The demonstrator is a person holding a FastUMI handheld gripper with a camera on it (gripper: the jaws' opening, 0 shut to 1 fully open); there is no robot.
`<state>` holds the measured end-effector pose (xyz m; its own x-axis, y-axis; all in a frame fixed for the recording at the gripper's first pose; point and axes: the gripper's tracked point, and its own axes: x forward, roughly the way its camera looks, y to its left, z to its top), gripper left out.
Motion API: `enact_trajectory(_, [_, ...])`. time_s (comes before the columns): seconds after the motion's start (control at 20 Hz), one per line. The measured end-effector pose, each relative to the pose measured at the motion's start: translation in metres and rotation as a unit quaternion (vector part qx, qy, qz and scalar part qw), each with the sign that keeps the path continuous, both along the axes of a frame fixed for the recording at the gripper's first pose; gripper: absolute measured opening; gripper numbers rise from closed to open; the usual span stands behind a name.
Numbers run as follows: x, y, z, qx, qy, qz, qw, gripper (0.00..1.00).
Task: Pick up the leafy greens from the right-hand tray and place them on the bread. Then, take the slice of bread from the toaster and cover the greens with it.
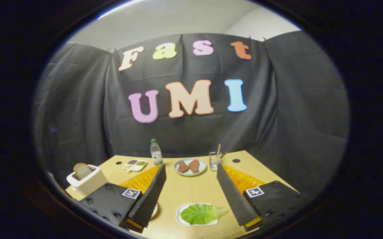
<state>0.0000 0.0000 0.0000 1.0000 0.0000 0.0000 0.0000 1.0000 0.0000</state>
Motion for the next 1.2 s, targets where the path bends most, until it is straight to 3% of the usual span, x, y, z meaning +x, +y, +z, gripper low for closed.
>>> enact_trajectory(0.9, [0.018, -0.039, -0.011, 0.008, 0.030, 0.009, 0.999, 0.99])
enact_trajectory(1.2, [0.023, -0.068, -0.059, 0.018, 0.105, 0.020, 0.994, 0.99])
